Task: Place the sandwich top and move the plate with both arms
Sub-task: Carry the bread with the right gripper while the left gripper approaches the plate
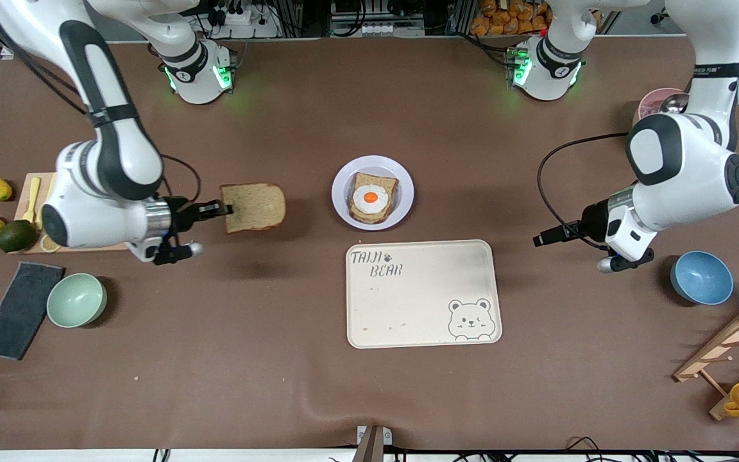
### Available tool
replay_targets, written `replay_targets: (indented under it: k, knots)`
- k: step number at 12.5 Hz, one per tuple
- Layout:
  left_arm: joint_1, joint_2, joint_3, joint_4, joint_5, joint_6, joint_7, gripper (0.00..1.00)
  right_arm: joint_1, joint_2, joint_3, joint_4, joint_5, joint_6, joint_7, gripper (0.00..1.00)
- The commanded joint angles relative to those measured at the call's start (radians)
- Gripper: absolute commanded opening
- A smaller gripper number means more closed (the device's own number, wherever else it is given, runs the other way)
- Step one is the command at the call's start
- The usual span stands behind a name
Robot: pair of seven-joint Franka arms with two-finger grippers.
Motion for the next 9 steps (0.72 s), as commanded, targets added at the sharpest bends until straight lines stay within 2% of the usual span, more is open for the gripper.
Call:
replay_targets:
  k: [1,3,6,9]
  knots:
    - [0.006,0.011,-0.008,0.000,-0.101,0.017,0.014,1.00,0.075,-0.006,-0.013,-0.022,0.063,0.041,0.017,0.00]
    - [0.005,0.017,-0.008,0.007,-0.141,0.017,0.014,1.00,0.124,-0.016,-0.013,-0.056,0.134,0.100,0.033,0.00]
    - [0.003,0.011,-0.019,0.006,-0.204,0.017,0.014,1.00,0.258,-0.017,-0.013,-0.057,0.142,0.209,0.193,0.00]
    - [0.040,0.012,-0.026,-0.005,-0.211,-0.001,0.070,1.00,0.357,-0.008,-0.012,-0.080,0.142,0.332,0.264,0.00]
